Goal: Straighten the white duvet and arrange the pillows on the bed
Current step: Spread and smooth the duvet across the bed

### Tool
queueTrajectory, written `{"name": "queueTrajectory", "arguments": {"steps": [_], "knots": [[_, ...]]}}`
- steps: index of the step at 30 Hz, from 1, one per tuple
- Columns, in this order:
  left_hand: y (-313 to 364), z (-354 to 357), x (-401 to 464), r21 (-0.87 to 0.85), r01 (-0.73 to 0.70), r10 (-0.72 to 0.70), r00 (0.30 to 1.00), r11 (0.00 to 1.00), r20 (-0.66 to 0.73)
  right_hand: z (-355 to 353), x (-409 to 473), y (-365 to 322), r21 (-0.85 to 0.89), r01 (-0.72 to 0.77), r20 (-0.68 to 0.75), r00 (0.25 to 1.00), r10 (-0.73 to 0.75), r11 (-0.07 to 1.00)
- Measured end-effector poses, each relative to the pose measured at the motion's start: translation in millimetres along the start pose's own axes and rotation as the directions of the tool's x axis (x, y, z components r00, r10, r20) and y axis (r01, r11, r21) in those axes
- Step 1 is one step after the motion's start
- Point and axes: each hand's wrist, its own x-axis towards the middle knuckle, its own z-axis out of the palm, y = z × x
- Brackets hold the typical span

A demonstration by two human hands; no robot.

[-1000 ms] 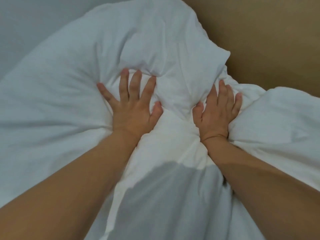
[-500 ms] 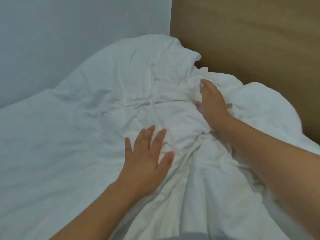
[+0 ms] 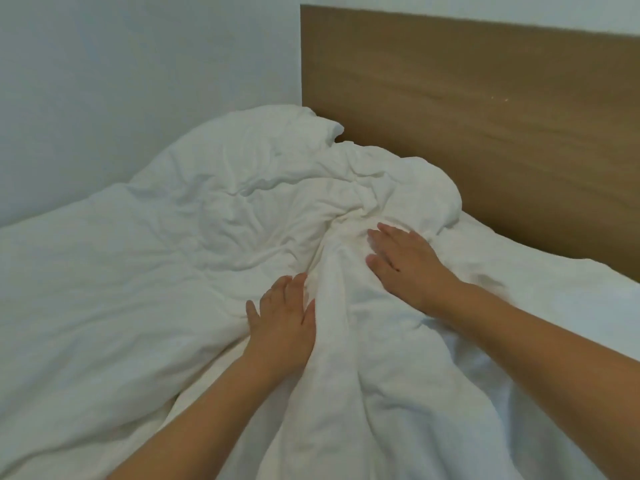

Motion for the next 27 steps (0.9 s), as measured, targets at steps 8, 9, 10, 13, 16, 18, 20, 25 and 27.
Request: {"name": "queueTrajectory", "arguments": {"steps": [8,9,10,13,16,18,20,25,27], "knots": [[53,-9,-108,-0.056,-0.065,0.06,0.994,0.996,-0.087,-33,-132,37,-0.234,-0.04,0.048,0.997,0.053,0.971],[60,-6,-120,-0.036,-0.081,0.077,0.993,0.996,-0.089,-36,-147,43,-0.243,-0.053,0.039,0.997,0.064,0.968],[69,-3,-131,0.004,-0.104,0.104,0.989,0.995,-0.103,-39,-160,48,-0.252,-0.071,0.027,0.996,0.08,0.965],[95,4,-160,0.143,-0.146,0.155,0.986,0.979,-0.054,-46,-193,57,-0.262,-0.121,0.022,0.991,0.132,0.957],[115,10,-191,0.189,-0.106,0.083,0.988,0.976,0.126,-49,-226,63,-0.274,-0.139,0.053,0.986,0.159,0.952],[119,14,-212,0.214,-0.096,0.049,0.975,0.972,0.215,-47,-247,68,-0.294,-0.12,0.08,0.985,0.15,0.948],[116,24,-228,0.245,-0.082,0.014,0.963,0.966,0.268,-44,-266,73,-0.306,-0.104,0.08,0.988,0.135,0.946],[92,79,-285,0.223,0.039,-0.104,0.953,0.974,0.286,-16,-318,65,-0.271,-0.079,0.029,0.996,0.09,0.959],[85,110,-327,0.309,0.023,-0.127,0.938,0.951,0.324,0,-346,59,-0.243,-0.053,0.041,0.997,0.065,0.968]]}}
